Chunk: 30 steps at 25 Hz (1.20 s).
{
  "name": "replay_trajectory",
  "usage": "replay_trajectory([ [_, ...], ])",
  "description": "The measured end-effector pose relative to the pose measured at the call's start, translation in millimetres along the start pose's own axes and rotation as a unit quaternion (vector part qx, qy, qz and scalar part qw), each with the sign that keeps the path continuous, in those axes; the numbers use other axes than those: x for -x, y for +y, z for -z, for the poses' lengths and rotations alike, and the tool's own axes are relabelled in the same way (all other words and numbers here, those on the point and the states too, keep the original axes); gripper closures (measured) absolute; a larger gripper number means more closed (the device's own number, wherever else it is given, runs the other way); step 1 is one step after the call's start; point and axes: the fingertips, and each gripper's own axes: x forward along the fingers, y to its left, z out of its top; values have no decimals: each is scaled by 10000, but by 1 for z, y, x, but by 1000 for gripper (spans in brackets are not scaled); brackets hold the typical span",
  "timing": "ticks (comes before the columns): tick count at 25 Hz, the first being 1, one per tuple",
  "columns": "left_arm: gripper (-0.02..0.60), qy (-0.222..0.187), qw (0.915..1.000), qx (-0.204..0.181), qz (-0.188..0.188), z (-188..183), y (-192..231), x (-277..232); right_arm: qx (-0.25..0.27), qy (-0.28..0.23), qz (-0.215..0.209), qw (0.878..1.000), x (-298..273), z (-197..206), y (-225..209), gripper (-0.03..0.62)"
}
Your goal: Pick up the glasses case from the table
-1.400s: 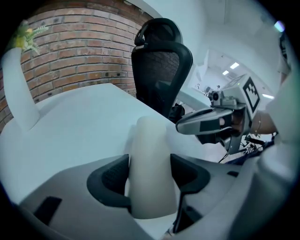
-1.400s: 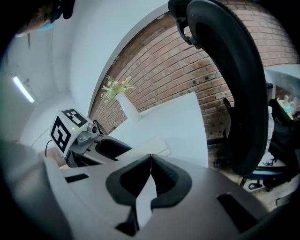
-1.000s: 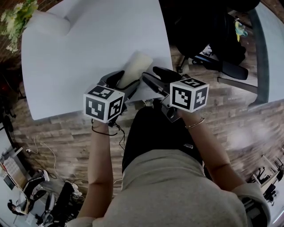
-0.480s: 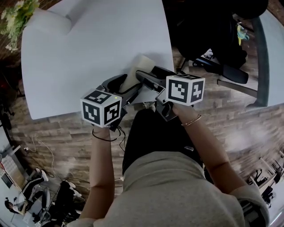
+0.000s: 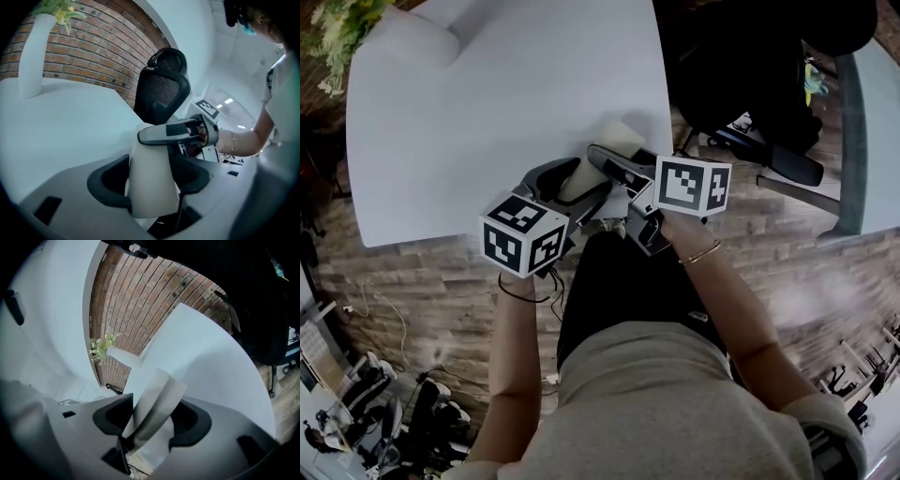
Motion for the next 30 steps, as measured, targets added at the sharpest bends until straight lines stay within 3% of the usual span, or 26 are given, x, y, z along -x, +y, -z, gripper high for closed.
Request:
replay_trajectory([
  [7, 307, -109, 9988, -464, -129, -2, -2, 9, 21, -263, -635, 9976, 6, -7, 22, 414],
  [15, 305, -202, 9917, -985, -800, -9, 5, 25, 711, -233, -849, 9936, 4, -8, 54, 441],
  [22, 305, -618, 9863, -785, -1316, -25, 8, 59, 1526, -363, -721, 9850, 0, -18, 84, 445],
  [30, 340, -1261, 9773, -636, -1577, -45, -1, 97, 1978, -513, -1098, 9727, 10, -30, 125, 444],
])
